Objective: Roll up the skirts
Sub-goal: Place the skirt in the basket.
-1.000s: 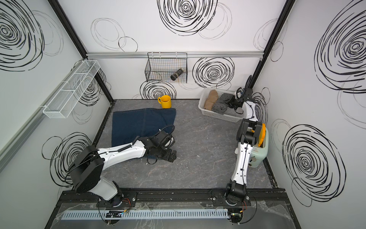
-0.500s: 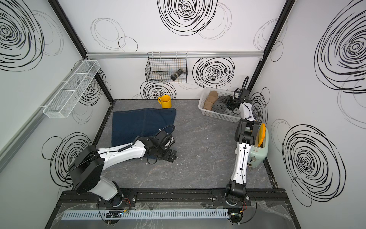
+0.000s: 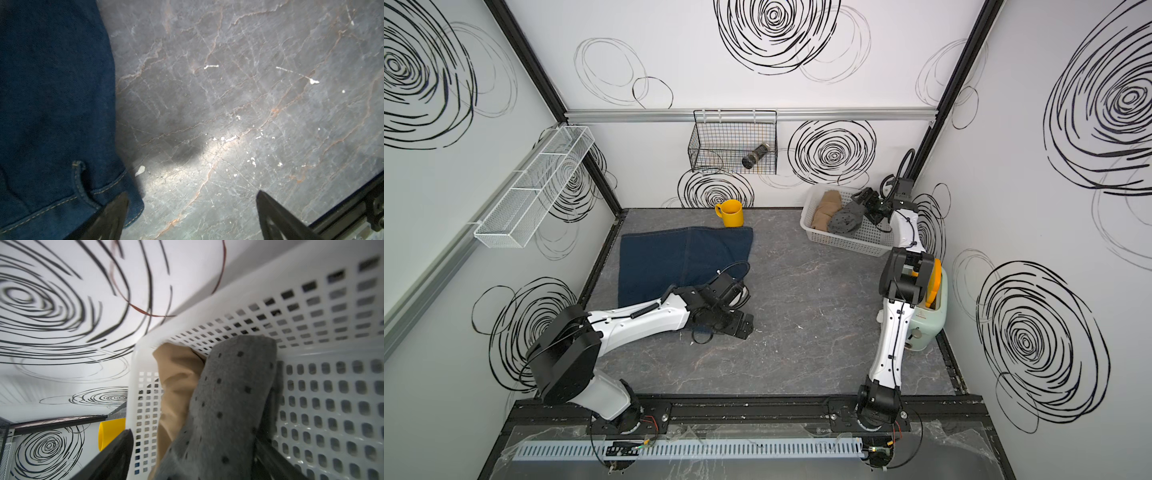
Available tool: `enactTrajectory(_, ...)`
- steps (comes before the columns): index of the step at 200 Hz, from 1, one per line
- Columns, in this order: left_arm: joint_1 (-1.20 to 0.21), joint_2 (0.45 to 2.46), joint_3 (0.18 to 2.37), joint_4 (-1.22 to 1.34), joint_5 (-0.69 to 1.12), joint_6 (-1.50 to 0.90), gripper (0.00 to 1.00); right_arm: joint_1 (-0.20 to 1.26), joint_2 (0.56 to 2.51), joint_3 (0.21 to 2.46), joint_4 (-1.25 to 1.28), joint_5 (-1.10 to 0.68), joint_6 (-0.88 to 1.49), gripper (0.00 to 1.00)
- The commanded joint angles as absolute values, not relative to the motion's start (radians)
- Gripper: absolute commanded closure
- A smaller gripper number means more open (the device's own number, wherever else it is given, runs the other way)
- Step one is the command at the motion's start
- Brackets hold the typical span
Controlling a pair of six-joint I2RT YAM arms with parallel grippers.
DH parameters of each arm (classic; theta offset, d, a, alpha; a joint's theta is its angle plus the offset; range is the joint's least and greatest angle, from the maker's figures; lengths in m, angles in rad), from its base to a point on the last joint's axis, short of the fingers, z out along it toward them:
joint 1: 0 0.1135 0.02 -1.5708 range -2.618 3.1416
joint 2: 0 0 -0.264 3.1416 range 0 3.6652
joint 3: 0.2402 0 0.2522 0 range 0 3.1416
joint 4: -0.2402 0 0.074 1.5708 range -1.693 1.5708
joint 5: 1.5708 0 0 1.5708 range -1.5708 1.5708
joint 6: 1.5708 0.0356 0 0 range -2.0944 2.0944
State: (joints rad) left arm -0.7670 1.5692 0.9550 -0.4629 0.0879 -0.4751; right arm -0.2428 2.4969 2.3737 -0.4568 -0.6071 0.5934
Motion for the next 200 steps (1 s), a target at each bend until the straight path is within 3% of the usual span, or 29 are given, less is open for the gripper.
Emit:
enactTrajectory(1, -0.745, 1.51, 0.958, -0.447, 0.043, -0.485, 0.01, -0.246, 2.35, 2.36, -0.46, -0.523, 0.558, 0.14)
enactTrajectory(29, -0.707, 1.47, 0.968, -0.451, 0.027, -0.502, 0.02, -0.248, 2.301, 2.287, -0.436, -0.515, 0.556, 0.09)
enactTrajectory(32, -0.703, 1.467, 0.967, -0.45, 0.028, -0.505, 0.02, -0.249, 2.307, 2.286, -0.438, -0.519, 0.56, 0.01)
enactTrajectory(65, -0.701, 1.452, 0.954, -0.452, 0.019, -0.51, 0.02, -0.254, 2.434, 2.429, -0.638, -0.545, 0.528, 0.0)
enactTrajectory(82, -0.694, 1.448, 0.96, -0.468, -0.007, -0.519, 0.02, -0.237, 2.399, 2.356, -0.608, -0.601, 0.494, 0.12)
enactTrajectory(122, -0.558, 1.388, 0.968, -0.521, -0.079, -0.599, 0.02, -0.195, 2.297, 2.169, -0.639, -0.557, 0.419, 0.54)
enactTrajectory(153, -0.444, 1.339, 0.895, -0.5, -0.009, -0.629, 0.02, -0.203, 2.269, 2.023, -0.591, -0.491, 0.413, 0.6)
enactTrajectory(200, -0.411, 1.33, 0.846, -0.495, 0.015, -0.615, 0.02, -0.221, 2.354, 2.121, -0.631, -0.481, 0.397, 0.59)
